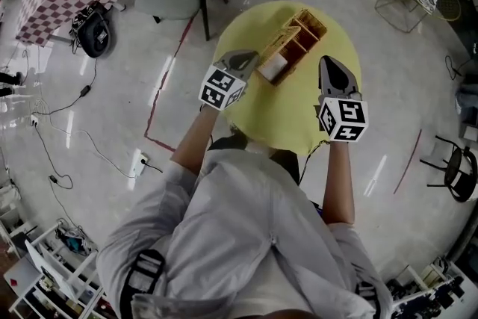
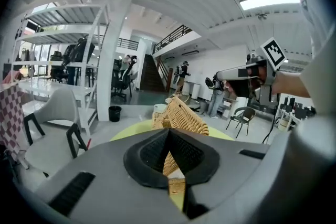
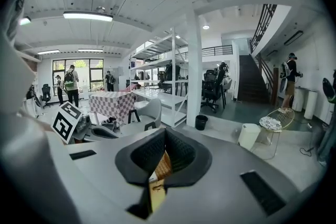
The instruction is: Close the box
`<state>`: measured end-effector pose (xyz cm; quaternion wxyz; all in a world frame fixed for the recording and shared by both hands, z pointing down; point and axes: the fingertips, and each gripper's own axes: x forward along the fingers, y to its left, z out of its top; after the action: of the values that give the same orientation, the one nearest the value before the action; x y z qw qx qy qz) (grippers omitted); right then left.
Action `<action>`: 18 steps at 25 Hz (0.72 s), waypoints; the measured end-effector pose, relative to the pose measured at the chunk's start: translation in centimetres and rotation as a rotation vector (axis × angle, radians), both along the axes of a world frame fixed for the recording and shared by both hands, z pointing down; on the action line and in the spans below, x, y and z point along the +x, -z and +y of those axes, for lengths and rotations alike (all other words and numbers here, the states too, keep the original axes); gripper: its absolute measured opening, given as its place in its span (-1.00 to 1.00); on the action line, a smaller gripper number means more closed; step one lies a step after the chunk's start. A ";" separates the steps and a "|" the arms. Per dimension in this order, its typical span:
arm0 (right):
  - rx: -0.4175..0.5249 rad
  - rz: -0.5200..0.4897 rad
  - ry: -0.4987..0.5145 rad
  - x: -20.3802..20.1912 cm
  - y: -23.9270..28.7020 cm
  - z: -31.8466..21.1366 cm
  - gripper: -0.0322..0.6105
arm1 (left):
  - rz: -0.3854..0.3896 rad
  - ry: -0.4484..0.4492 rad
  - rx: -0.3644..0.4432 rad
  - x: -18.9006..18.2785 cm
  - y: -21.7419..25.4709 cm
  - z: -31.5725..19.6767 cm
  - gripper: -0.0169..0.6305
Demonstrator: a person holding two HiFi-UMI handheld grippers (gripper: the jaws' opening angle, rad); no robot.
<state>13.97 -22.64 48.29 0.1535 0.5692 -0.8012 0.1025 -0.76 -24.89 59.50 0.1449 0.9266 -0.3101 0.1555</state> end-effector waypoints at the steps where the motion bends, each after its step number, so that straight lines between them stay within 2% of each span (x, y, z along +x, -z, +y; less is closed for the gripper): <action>1: -0.002 -0.001 -0.005 0.2 -0.1 0.2 -0.83 | -0.013 -0.017 -0.002 0.7 -0.3 0.4 -0.86; 5: -0.017 -0.004 -0.023 1.2 -0.6 1.3 -0.83 | -0.084 -0.060 -0.021 3.5 -3.0 2.4 -0.86; 9: -0.032 -0.005 -0.036 1.8 -1.4 2.0 -0.83 | -0.186 -0.079 -0.054 4.7 -7.1 3.7 -0.86; 18: -0.034 -0.007 -0.064 2.6 -1.7 2.7 -0.83 | -0.203 -0.080 -0.051 5.0 -8.0 4.1 -0.86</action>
<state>16.57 -19.96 49.98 0.1569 0.5916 -0.7812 0.1230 4.22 -20.81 67.52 0.1299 0.9137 -0.2819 0.2623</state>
